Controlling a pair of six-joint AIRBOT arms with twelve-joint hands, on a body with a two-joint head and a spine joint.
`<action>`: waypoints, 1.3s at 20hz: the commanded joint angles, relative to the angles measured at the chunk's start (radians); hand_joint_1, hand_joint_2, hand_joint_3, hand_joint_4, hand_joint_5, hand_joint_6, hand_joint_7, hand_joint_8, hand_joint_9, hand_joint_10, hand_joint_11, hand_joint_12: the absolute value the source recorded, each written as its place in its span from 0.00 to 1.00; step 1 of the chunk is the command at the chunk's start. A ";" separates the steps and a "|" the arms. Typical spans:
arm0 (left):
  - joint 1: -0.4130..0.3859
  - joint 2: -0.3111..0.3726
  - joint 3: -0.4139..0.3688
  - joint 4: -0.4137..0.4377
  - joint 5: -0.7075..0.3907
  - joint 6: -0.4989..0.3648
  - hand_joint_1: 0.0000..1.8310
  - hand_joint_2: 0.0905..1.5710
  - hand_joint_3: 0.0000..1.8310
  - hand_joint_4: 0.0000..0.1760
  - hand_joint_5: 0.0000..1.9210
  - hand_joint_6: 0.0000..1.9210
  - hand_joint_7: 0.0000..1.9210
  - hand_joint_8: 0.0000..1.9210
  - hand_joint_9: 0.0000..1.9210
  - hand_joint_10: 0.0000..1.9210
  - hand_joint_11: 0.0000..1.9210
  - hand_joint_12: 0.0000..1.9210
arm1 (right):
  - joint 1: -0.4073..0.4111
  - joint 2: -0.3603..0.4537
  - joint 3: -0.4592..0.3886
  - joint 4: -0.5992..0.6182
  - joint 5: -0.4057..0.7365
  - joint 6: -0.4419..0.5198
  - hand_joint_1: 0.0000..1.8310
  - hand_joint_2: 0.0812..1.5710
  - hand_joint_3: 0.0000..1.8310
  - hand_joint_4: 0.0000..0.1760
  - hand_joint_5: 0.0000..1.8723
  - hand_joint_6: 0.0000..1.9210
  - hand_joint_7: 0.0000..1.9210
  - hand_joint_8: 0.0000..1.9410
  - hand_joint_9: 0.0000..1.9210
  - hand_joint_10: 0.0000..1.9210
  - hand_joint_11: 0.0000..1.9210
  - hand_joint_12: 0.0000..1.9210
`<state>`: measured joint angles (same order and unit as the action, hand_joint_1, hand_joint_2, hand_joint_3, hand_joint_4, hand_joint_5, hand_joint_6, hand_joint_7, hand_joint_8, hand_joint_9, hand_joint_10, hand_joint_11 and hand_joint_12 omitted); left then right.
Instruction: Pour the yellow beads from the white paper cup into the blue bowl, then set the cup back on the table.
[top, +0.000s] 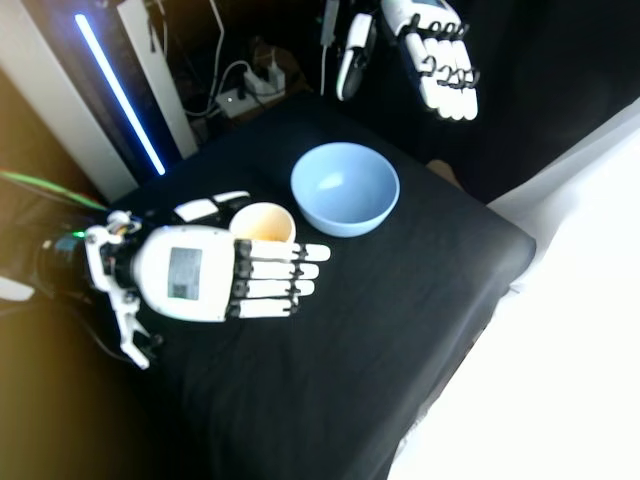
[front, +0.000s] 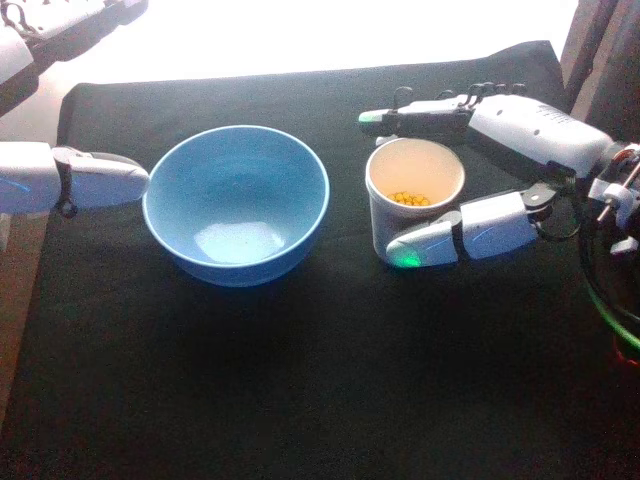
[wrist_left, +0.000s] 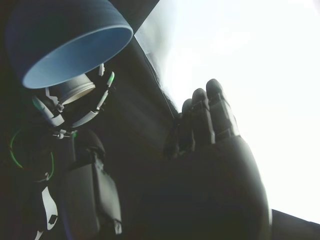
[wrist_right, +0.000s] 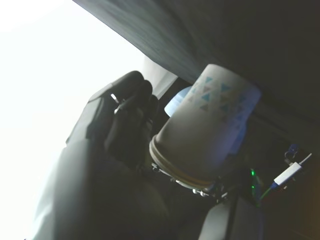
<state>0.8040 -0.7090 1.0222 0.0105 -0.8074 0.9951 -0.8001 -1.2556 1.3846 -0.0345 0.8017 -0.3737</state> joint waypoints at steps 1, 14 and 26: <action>-0.013 -0.004 0.004 -0.017 -0.117 -0.004 0.22 0.63 0.00 0.00 0.00 0.00 0.07 0.00 0.10 0.00 0.08 0.04 | 0.015 -0.004 0.003 0.015 0.114 0.007 0.45 0.47 0.00 0.00 0.25 0.00 0.39 0.01 0.40 0.02 0.20 0.61; -0.013 -0.006 0.004 -0.017 -0.117 -0.005 0.21 0.64 0.00 0.00 0.00 0.00 0.08 0.00 0.10 0.00 0.07 0.03 | 0.015 -0.004 0.006 0.016 0.113 0.007 0.60 0.53 0.00 0.00 0.44 0.01 0.59 0.02 0.43 0.61 0.36 0.89; -0.013 -0.009 0.005 -0.017 -0.115 -0.005 0.21 0.63 0.00 0.00 0.00 0.00 0.08 0.00 0.10 0.00 0.04 0.01 | 0.016 -0.001 0.009 0.019 0.114 0.007 0.64 0.53 0.00 0.00 0.54 0.00 0.50 0.41 0.46 0.65 0.41 0.88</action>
<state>0.8036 -0.7151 1.0222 0.0120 -0.8066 0.9947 -0.7990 -1.2552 1.3888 -0.0261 0.8230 -0.3664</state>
